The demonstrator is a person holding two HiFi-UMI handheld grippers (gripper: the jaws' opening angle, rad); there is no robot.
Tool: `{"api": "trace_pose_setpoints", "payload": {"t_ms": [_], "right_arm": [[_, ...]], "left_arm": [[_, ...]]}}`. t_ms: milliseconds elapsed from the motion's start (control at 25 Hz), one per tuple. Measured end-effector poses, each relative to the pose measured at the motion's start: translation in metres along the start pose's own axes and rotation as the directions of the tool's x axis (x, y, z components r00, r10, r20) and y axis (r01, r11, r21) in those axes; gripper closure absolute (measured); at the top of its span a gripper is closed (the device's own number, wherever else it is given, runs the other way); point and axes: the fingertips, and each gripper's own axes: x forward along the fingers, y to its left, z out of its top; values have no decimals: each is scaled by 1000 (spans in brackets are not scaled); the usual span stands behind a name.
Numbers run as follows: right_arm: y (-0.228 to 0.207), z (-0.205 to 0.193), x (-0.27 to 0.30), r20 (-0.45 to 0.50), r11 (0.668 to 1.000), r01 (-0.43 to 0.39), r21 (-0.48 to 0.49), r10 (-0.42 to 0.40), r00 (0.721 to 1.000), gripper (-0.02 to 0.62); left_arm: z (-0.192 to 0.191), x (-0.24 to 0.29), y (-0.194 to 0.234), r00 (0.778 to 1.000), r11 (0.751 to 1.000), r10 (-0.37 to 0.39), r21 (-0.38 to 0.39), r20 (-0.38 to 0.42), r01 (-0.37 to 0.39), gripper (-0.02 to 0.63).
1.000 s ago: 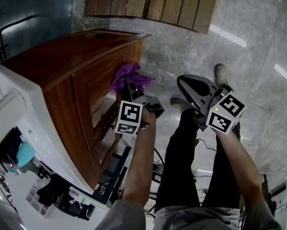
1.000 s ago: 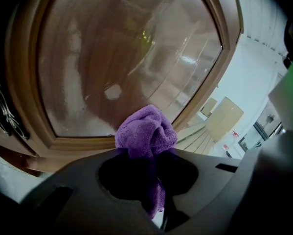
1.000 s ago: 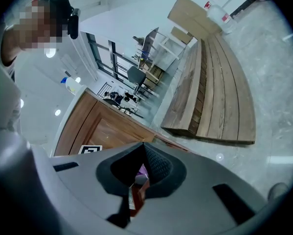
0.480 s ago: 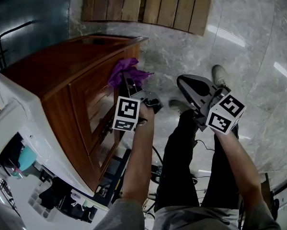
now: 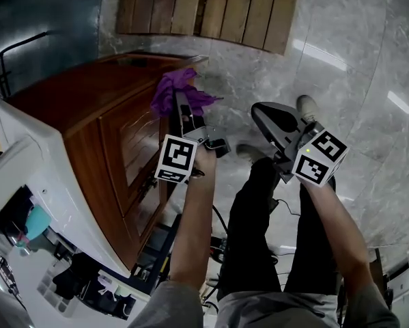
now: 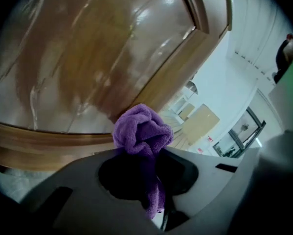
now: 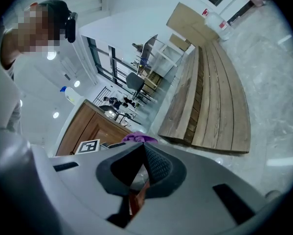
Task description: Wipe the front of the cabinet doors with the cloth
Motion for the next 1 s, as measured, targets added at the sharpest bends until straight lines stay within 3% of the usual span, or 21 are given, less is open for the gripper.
{"api": "trace_pose_setpoints", "payload": {"t_ms": [120,320,1000], "right_arm": [[8,3,-1,10,1000,-14,1,14,1000,584],[30,7,-6,1,999,-50,-11,50,999,584],[158,57,-49,-15,978,-192,-84,192,981,584]], "left_arm": [[3,-8,-34,994,992,-109,64,-25,110,538],[5,-32,-79,977,961,-203,179,-59,211,538],[60,-159,-169,968,943,-251,233,25,238,538]]}}
